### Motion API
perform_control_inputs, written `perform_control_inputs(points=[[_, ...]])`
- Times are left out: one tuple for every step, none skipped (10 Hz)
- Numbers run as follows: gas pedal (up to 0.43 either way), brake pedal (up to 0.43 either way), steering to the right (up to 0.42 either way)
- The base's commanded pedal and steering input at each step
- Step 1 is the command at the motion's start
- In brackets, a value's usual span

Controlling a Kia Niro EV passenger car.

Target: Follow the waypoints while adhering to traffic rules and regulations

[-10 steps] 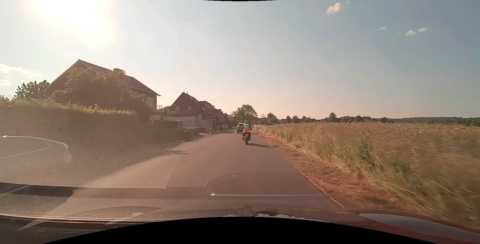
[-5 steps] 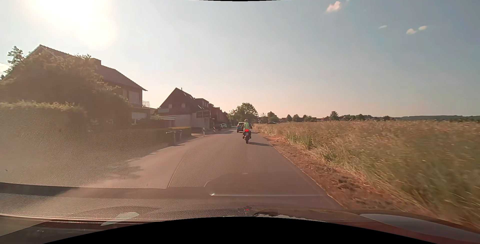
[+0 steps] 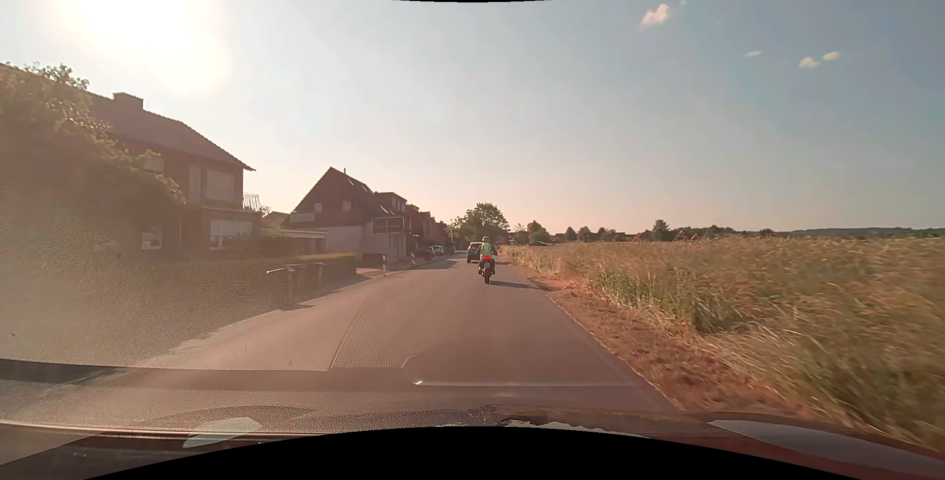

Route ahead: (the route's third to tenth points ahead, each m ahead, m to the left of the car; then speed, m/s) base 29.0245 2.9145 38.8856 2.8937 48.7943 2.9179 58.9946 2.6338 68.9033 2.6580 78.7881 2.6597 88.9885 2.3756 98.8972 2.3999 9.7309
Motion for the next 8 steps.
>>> perform_control_inputs(points=[[0.087,0.0,-0.001],[0.087,0.0,-0.001],[0.087,0.0,-0.001],[0.098,0.0,-0.001],[0.098,0.0,0.0],[0.098,0.0,-0.001],[0.11,0.0,-0.001],[0.11,0.0,-0.001]])
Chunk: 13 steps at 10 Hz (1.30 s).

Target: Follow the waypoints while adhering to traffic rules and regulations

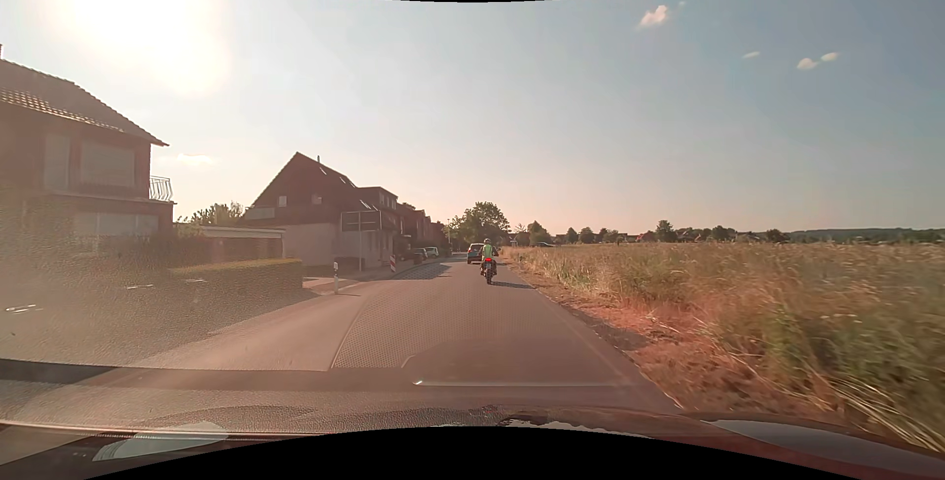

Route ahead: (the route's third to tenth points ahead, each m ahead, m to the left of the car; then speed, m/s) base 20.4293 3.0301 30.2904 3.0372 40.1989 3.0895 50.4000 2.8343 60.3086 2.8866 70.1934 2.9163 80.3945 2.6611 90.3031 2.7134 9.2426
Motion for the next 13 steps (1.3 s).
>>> perform_control_inputs(points=[[0.11,0.0,-0.001],[0.11,0.0,-0.001],[0.11,0.0,-0.001],[0.11,0.0,-0.001],[0.11,0.0,0.0],[0.11,0.0,0.0],[0.11,0.0,0.0],[0.11,0.0,-0.001],[0.11,0.0,-0.001],[0.11,0.0,-0.001],[0.11,0.0,-0.002],[0.11,0.0,-0.002],[0.11,0.0,-0.003]])
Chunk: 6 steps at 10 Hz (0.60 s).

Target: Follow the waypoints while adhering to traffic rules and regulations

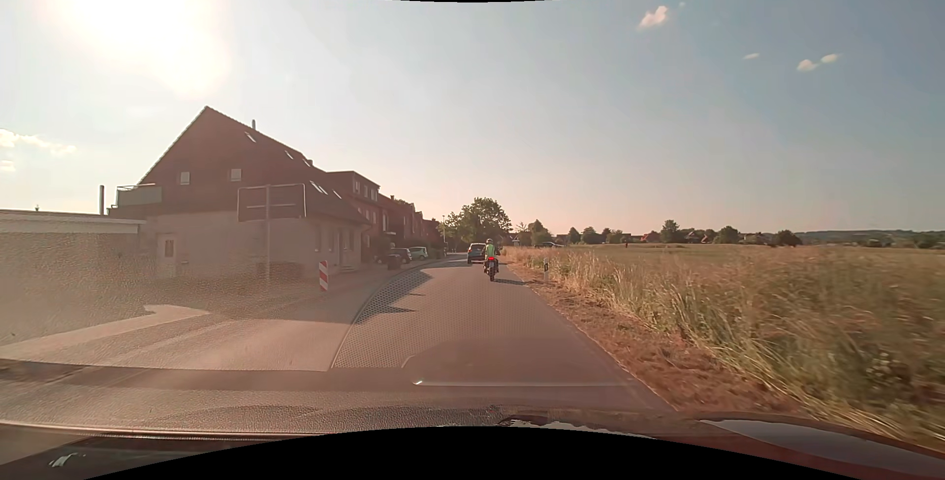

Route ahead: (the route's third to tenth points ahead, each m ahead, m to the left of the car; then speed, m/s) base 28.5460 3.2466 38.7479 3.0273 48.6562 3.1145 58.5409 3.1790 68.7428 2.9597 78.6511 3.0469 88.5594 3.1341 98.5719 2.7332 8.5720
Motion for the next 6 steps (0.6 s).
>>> perform_control_inputs(points=[[0.11,0.0,-0.004],[0.118,0.0,-0.004],[0.13,0.0,-0.004],[0.13,0.0,-0.003],[0.138,0.0,-0.003],[0.15,0.0,-0.003]])
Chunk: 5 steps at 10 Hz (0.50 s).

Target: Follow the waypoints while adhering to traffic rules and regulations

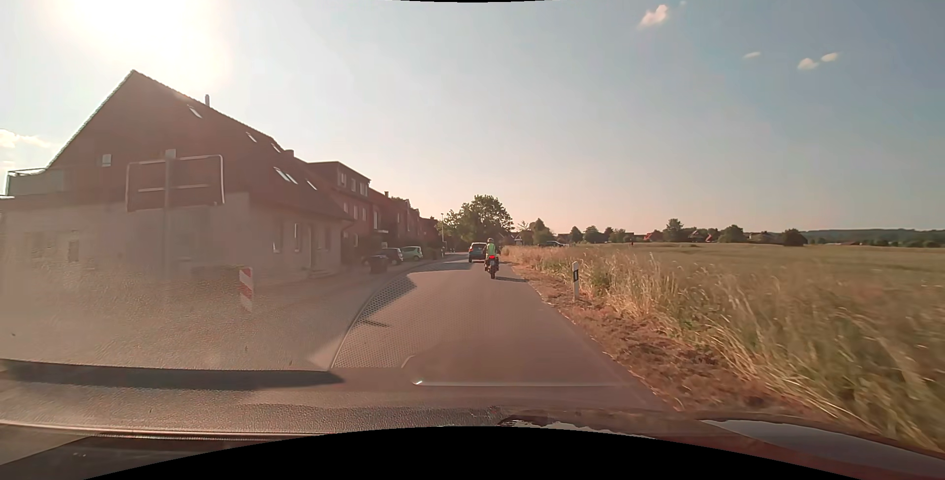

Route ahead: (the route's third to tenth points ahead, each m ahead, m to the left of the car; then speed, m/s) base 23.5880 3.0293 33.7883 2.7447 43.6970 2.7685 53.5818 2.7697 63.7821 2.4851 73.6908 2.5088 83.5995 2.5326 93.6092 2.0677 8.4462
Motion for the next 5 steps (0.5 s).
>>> perform_control_inputs(points=[[0.15,0.0,-0.003],[0.157,0.0,-0.003],[0.157,0.0,-0.003],[0.157,0.0,-0.003],[0.157,0.0,-0.002]])
